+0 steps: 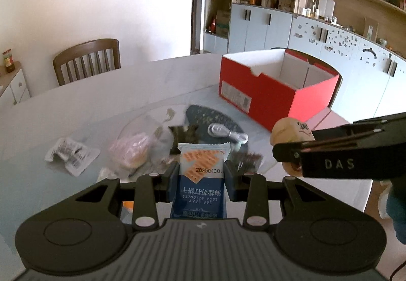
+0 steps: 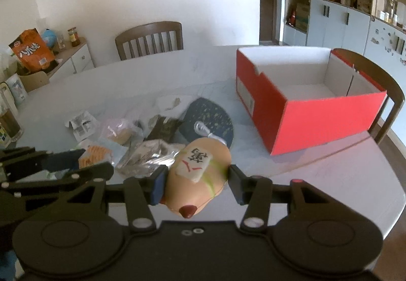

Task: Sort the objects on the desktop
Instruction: 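Lift and carry the pig toy and biscuit packet over the red shoebox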

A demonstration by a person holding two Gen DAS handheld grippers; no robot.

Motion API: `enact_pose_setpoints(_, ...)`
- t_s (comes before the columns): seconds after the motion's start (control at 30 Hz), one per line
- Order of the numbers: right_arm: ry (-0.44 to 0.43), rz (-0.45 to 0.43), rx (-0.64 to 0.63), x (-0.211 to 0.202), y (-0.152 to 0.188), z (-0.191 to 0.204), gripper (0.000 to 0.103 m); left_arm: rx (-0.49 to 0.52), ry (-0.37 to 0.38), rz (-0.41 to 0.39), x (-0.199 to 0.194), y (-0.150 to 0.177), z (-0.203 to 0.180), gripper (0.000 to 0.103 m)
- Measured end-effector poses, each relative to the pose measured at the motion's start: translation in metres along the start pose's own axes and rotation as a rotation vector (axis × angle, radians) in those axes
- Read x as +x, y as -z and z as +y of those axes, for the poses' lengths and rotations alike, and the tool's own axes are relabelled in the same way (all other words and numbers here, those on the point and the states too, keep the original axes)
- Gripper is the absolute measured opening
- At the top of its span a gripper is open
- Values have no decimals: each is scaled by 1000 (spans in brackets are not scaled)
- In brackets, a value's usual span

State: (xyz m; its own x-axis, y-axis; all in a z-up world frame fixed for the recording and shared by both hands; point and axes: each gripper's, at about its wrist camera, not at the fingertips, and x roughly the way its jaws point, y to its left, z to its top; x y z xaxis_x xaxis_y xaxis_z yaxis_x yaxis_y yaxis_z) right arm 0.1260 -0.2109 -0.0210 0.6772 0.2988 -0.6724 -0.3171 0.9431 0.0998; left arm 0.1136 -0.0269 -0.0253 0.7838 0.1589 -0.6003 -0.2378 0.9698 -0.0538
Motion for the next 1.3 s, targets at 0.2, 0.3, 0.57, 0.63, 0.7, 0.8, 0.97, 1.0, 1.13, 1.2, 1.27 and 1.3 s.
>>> enact_pose_setpoints(0.2,-30,-15,-21,-10,-23,-31,51,-32,-4,7,10,-38,-22,36)
enact_pose_setpoints(0.3,-46,-22,-34,-14,-37,-47,51,-42,-9,12,15,-57,-33,36)
enact_pose_setpoints(0.57,-75,-39,-57,-15,-71,-95,51,-30,-17,11,37,-98,-69,36)
enact_pose_setpoints(0.63,-80,-41,-61,-14,-78,-107,51,-30,-19,8,43,-108,-78,36)
enact_pose_setpoints(0.7,-85,-39,-69,-11,-84,-117,51,-33,-24,8,49,-117,-86,36)
enact_pose_setpoints(0.8,-98,-30,-76,-7,-92,-134,51,-38,-25,11,60,-130,-99,36)
enact_pose_setpoints(0.97,-113,-10,-90,0,-102,-162,51,-37,-36,13,80,-149,-123,36)
enact_pose_setpoints(1.0,-117,-3,-88,2,-104,-168,51,-39,-40,13,84,-151,-127,36)
enact_pose_setpoints(1.13,-130,16,-83,12,-110,-191,51,-41,-55,28,105,-160,-141,36)
enact_pose_setpoints(1.2,-127,17,-95,16,-113,-199,51,-39,-62,33,114,-164,-147,36)
enact_pose_setpoints(1.27,-128,24,-104,22,-115,-208,51,-36,-64,39,125,-169,-153,36)
enact_pose_setpoints(1.3,-127,28,-108,24,-116,-213,51,-35,-69,43,129,-171,-155,36)
